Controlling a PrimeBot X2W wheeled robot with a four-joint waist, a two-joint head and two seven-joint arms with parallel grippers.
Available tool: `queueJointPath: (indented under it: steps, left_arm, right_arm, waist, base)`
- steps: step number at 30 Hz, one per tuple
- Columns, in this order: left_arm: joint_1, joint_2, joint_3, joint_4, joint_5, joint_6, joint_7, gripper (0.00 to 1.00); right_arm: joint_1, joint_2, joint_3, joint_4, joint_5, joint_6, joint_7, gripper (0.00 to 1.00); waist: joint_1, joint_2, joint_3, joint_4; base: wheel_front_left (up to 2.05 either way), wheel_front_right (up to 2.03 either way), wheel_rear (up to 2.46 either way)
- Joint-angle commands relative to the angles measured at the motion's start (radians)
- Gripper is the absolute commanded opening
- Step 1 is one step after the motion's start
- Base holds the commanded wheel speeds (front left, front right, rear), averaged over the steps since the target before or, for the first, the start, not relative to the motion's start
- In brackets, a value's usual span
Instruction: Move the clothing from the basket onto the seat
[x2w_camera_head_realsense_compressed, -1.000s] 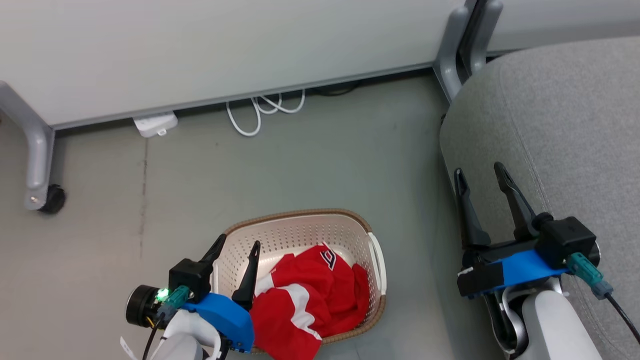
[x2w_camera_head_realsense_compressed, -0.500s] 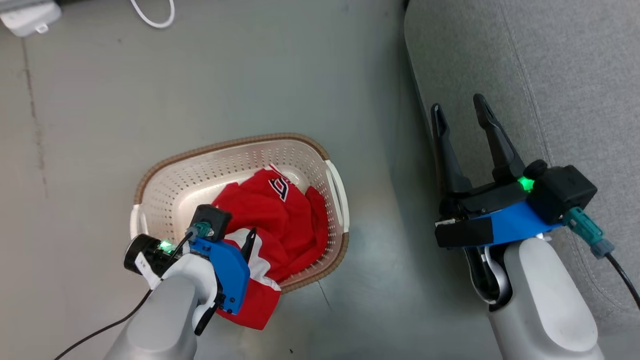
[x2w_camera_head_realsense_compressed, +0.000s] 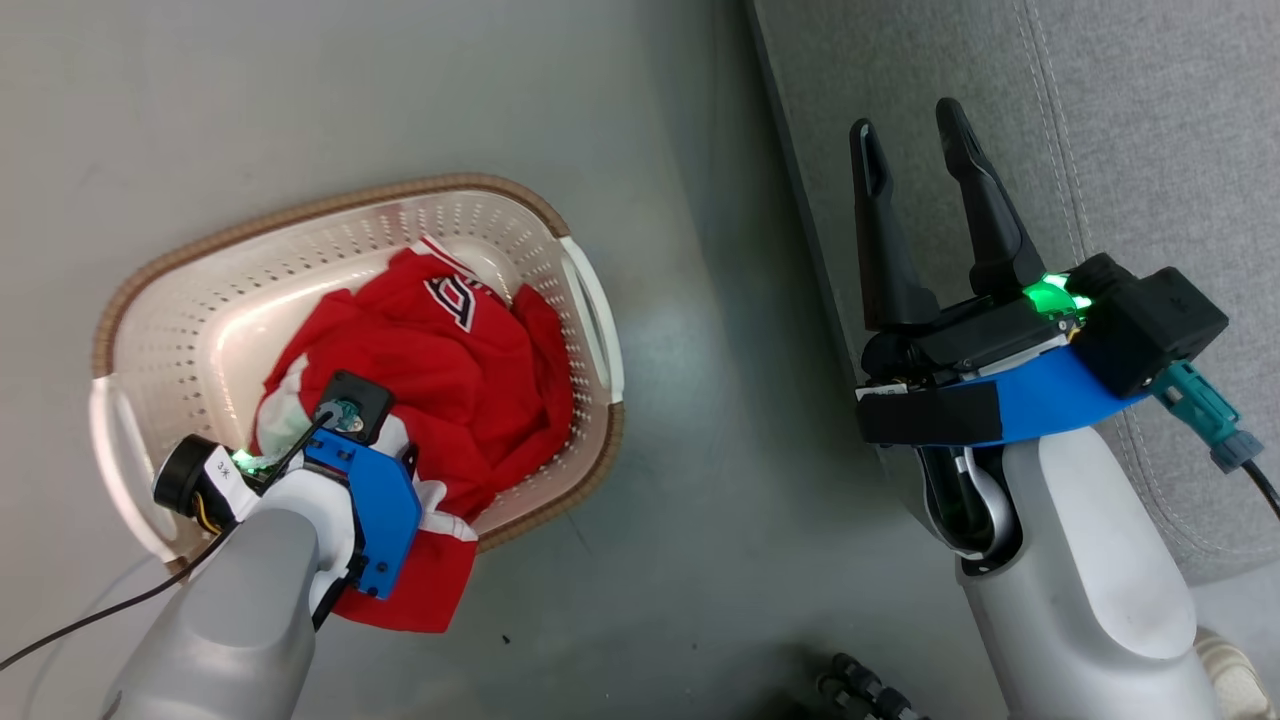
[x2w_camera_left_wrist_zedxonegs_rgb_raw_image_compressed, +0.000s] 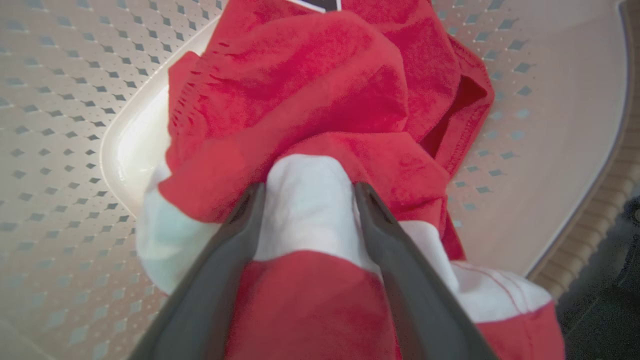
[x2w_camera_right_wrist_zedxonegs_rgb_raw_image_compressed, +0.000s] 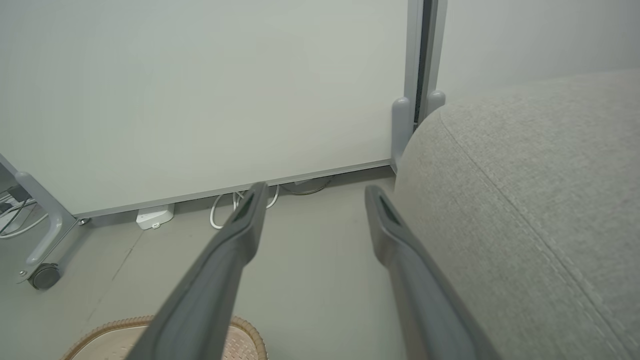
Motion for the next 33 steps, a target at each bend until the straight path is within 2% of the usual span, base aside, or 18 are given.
queueJointPath:
  steps: [1,6,7,8,16,22,28,33]
  left_arm:
    - [-0.012,0.006,-0.001,0.012,-0.001,0.004,0.007,1.00]
    - [-0.028,0.001,0.007,0.064,-0.016,0.029,0.050,1.00]
    - [-0.032,-0.001,0.008,0.069,-0.018,0.034,0.054,0.38]
    - [-0.035,-0.002,0.009,0.076,-0.021,0.036,0.061,0.00]
    - [-0.032,-0.021,0.009,0.098,-0.042,0.037,0.048,0.00]
    - [-0.007,-0.056,0.005,0.117,-0.062,0.030,0.019,0.00]
    - [0.018,-0.109,0.003,0.132,-0.092,0.016,-0.041,0.00]
    - [0.043,-0.147,-0.008,0.131,-0.128,-0.001,-0.086,0.00]
  right_arm:
    - [-0.018,-0.001,0.000,-0.005,0.011,0.000,-0.002,1.00]
    - [-0.018,-0.001,0.004,-0.004,0.022,0.000,-0.002,1.00]
    - [-0.019,-0.001,0.005,-0.003,0.024,0.000,-0.002,1.00]
    - [-0.019,-0.001,0.007,-0.002,0.026,0.000,-0.002,1.00]
    - [-0.016,-0.001,0.001,0.010,0.025,0.000,-0.002,1.00]
    - [0.008,-0.001,-0.009,0.039,0.003,0.000,-0.002,1.00]
    - [0.060,-0.001,-0.028,0.083,-0.039,0.000,-0.002,1.00]
    - [0.125,-0.002,-0.045,0.133,-0.071,0.000,-0.001,1.00]
  waist:
    - [-0.0002,0.0000,0.026,-0.021]
    - [-0.0002,0.0000,0.040,-0.031]
    - [-0.0002,0.0000,0.041,-0.032]
    - [-0.0002,0.0000,0.040,-0.033]
    - [-0.0002,0.0000,0.013,-0.029]
    - [-0.0002,0.0000,-0.066,-0.008]
    - [-0.0002,0.0000,-0.219,0.046]
    - [-0.0002,0.0000,-0.389,0.097]
  base:
    - [0.00,0.00,0.00]
    - [0.00,0.00,0.00]
    - [0.00,0.00,0.00]
    - [0.00,0.00,0.00]
    - [0.00,0.00,0.00]
    - [0.00,0.00,0.00]
    - [0.00,0.00,0.00]
    - [0.00,0.00,0.00]
